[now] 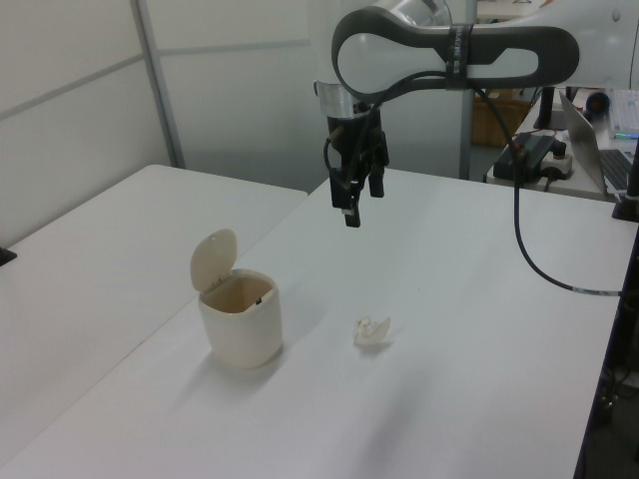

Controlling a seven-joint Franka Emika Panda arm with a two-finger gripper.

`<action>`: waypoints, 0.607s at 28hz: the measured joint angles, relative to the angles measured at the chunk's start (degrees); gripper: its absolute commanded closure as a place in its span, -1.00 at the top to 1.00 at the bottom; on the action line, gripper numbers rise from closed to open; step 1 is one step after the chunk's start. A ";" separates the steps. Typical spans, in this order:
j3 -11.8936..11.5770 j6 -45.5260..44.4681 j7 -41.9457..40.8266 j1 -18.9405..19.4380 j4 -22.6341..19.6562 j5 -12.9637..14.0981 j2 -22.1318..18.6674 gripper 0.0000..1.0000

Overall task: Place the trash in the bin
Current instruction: 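Lower the open gripper toward the crumpled white paper ball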

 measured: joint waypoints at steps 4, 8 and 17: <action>-0.04 0.00 0.76 -0.18 0.03 0.00 -0.03 1.00; -0.10 0.00 0.85 -0.71 0.03 0.00 -0.03 1.00; -0.17 1.39 -5.75 -1.02 -2.42 0.00 0.44 1.00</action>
